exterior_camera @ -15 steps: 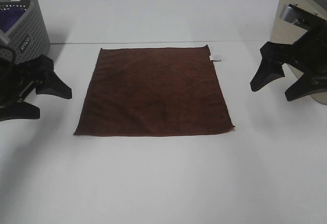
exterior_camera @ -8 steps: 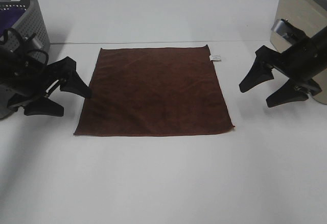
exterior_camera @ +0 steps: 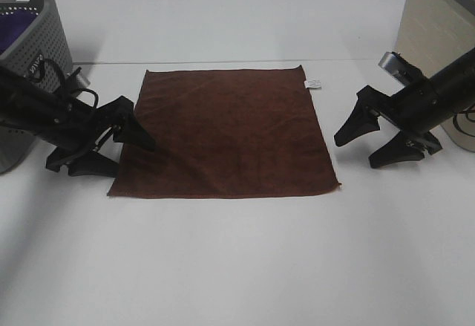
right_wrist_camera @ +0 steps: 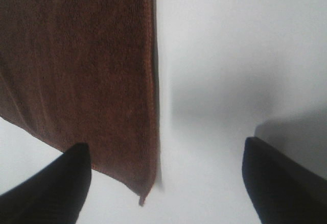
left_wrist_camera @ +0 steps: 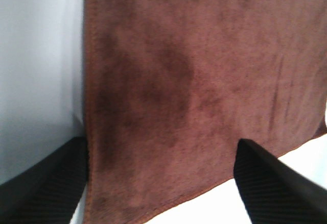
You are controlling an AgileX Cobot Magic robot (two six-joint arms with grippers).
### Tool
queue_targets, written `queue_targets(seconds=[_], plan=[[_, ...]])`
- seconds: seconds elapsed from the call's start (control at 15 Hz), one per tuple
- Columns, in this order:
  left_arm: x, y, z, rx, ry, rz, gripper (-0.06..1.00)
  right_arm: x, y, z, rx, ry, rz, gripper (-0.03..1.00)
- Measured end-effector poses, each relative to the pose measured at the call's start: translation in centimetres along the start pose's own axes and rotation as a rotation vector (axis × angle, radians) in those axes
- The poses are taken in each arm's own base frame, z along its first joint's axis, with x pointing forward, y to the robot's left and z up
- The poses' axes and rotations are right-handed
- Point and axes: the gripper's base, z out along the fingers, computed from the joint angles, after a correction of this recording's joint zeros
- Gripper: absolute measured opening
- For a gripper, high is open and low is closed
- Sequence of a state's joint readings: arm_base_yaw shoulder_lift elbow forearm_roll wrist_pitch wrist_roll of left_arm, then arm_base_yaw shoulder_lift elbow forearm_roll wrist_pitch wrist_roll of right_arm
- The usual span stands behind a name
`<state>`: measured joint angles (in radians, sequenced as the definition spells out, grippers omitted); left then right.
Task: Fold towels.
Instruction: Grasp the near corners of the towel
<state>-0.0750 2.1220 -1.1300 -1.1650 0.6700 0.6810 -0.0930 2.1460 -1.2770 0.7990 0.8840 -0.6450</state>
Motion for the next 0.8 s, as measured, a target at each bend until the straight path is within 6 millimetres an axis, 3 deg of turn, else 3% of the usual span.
queue_targets(seconds=[0.2,0.4,0.67,0.73,0.8], plan=[[0.7,-1.2,1.8,0.044,0.012,-0.002,0.75,-1.0,-0.3,0.8,-0.047,0.017,0.014,0.73],[0.8,-1.4,2.3,0.054,0.018,-0.009,0.69,-1.2,1.2,2.7,-0.069,0.054,-0.012,0.69],[0.9,-0.8,2.8,0.028,0.024,-0.006,0.34,-0.9,3.6,5.0,-0.074,0.092,-0.058,0.60],[1.0,-0.6,2.9,0.022,0.029,-0.004,0.23,-1.0,3.7,5.3,-0.062,0.086,-0.051,0.52],[1.0,-0.5,3.0,0.019,0.032,-0.003,0.10,-1.0,3.6,5.4,-0.046,0.081,-0.038,0.37]])
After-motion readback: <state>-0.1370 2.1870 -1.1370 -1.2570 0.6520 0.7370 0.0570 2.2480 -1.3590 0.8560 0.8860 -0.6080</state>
